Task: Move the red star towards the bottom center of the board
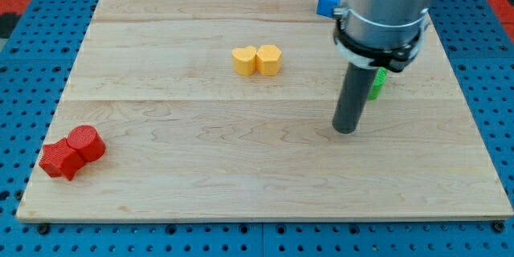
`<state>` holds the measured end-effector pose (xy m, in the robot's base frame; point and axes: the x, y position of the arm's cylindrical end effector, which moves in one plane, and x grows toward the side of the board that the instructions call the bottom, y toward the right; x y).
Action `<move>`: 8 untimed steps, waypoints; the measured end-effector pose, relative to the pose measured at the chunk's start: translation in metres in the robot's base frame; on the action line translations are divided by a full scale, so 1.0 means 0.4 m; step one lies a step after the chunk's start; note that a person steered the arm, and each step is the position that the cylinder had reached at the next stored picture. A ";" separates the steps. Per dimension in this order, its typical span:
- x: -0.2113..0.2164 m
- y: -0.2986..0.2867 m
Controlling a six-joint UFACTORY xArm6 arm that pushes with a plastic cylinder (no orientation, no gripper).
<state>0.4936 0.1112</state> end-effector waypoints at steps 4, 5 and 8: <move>-0.059 -0.783; -0.061 -0.783; 0.076 -0.987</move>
<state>0.5238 -0.2836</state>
